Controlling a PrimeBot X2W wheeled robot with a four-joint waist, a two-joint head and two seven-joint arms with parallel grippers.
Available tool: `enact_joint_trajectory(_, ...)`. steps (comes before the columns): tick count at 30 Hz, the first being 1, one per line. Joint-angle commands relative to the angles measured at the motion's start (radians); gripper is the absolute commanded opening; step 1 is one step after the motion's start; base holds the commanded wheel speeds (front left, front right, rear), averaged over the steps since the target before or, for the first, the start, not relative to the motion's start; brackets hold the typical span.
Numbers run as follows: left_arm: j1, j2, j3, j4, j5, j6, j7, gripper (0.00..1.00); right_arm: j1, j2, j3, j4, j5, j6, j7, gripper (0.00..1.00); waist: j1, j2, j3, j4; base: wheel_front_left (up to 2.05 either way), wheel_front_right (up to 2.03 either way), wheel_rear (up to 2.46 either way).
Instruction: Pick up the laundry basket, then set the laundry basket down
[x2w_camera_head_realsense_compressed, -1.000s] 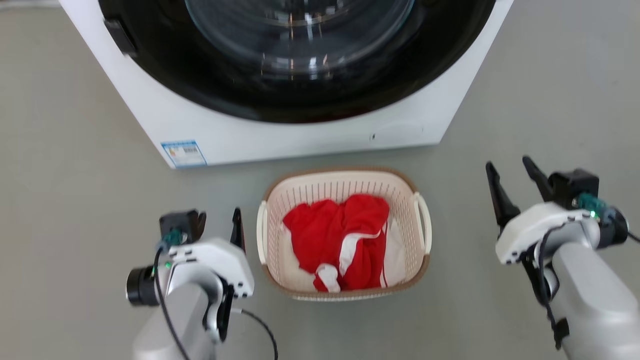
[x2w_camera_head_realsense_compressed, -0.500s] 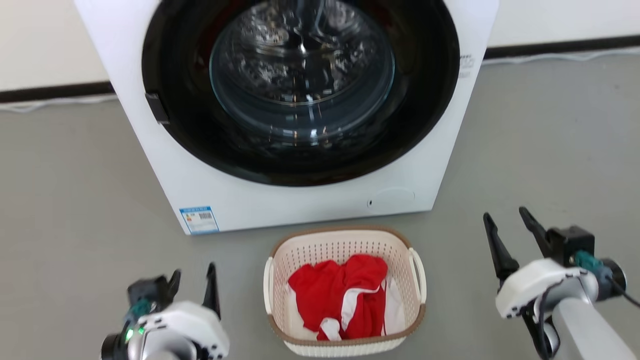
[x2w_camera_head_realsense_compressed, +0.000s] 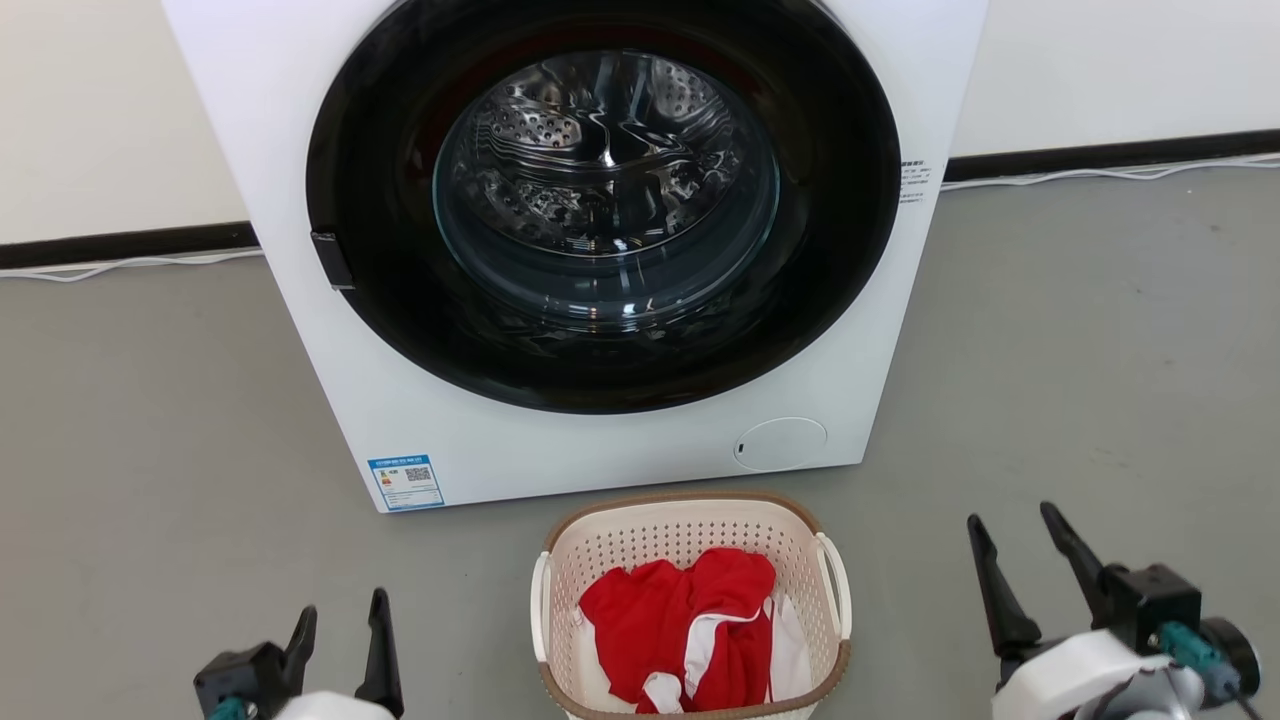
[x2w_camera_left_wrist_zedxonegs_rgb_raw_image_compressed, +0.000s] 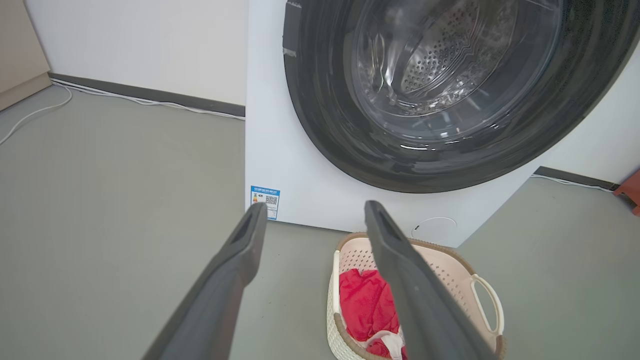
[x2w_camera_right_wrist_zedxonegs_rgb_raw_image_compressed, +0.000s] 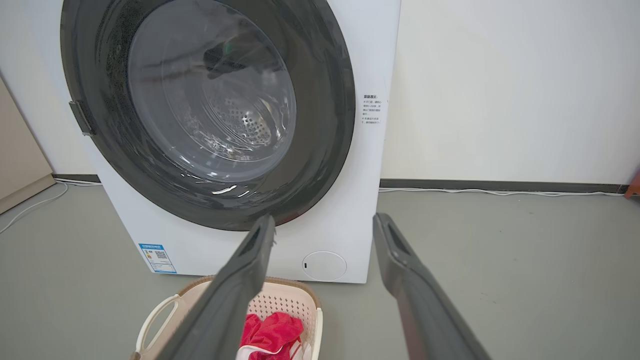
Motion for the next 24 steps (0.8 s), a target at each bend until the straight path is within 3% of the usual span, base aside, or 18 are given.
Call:
enact_joint_trajectory(1, -0.001, 0.006, 0.046, -0.043, 0.011, -0.006, -0.006, 1.0, 0.01, 0.001, 0.01, -0.048, -0.019, 0.005, -0.006, 1.0, 0.0001, -0.0001, -0.005, 0.002, 0.0, 0.0, 0.0)
enact_joint_trajectory(22, 0.093, -0.047, 0.15, -0.123, 0.043, -0.013, -0.006, 1.0, 0.083, 0.033, -0.025, -0.113, -0.044, 0.005, -0.006, 1.0, 0.0001, -0.0001, -0.023, 0.017, 0.0, 0.0, 0.0)
enact_joint_trajectory(23, 0.116, -0.053, 0.121, -0.096, 0.036, -0.009, 0.0, 0.0, 0.094, 0.043, -0.046, -0.084, -0.039, 0.0, 0.0, 0.0, 0.0001, -0.0001, -0.023, 0.017, 0.0, 0.0, 0.0)
enact_joint_trajectory(24, 0.116, -0.056, 0.121, -0.086, 0.034, -0.009, 0.001, 0.0, 0.095, 0.045, -0.046, -0.074, -0.038, 0.0, 0.0, 0.0, 0.0001, -0.0001, -0.023, 0.017, 0.0, 0.0, 0.0)
